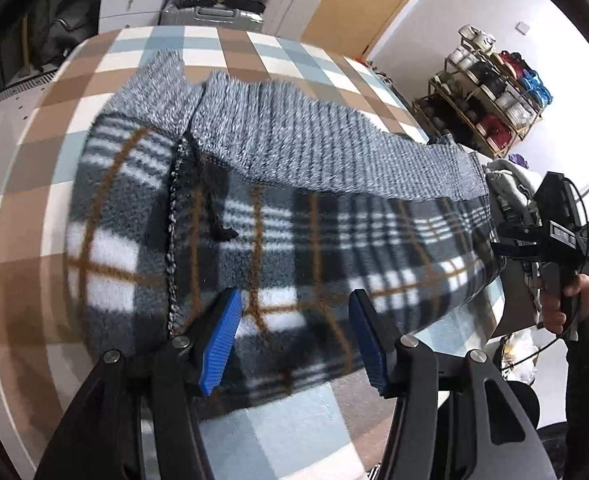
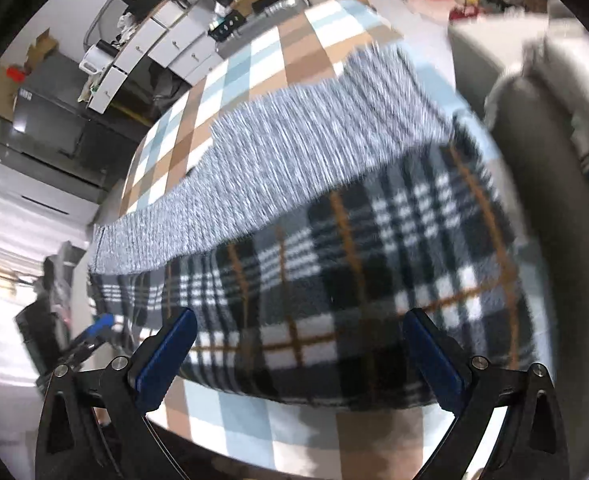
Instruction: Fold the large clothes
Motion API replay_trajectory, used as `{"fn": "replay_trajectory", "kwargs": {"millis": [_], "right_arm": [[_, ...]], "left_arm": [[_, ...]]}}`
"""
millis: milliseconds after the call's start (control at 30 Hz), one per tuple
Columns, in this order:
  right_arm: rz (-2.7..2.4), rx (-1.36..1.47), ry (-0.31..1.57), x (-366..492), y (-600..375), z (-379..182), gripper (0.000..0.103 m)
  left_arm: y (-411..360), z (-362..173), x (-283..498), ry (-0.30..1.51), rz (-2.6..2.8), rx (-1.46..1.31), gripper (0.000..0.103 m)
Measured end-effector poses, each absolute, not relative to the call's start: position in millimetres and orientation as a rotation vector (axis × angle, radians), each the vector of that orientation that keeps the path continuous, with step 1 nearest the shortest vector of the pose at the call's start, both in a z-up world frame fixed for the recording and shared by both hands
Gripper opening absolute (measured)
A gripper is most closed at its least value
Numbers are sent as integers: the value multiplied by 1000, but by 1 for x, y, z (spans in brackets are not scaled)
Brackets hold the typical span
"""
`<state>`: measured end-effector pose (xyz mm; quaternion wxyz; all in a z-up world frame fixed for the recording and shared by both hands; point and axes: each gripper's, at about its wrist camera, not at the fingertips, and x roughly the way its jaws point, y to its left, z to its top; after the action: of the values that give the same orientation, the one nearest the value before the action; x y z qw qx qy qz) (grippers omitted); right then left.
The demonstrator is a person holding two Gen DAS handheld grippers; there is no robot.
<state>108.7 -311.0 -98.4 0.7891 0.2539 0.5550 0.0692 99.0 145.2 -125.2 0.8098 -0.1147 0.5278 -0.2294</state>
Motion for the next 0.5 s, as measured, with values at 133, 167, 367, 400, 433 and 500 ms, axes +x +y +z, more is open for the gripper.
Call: {"fn": "replay_trajectory", "kwargs": {"millis": [133, 167, 367, 400, 433, 500], "right_arm": [[127, 570, 1195, 111, -312, -113, 103], [121, 529, 1206, 109, -306, -112, 103], [86, 407, 1190, 98, -288, -99, 103], [102, 453, 1168, 92, -292, -93, 103], [114, 481, 1155, 87, -294, -88, 103], [150, 540, 1105, 75, -302, -74, 103]], "left_arm": [[157, -136, 108, 1136, -539, -345, 50], [161, -136, 105, 1140, -548, -380, 50], [174, -127, 102, 1151, -574, -502, 50], [171, -120, 98, 1143, -583, -489, 50], [168, -110, 92, 1133, -619, -471, 50], [164, -96, 83, 1088, -734, -472, 50]]}}
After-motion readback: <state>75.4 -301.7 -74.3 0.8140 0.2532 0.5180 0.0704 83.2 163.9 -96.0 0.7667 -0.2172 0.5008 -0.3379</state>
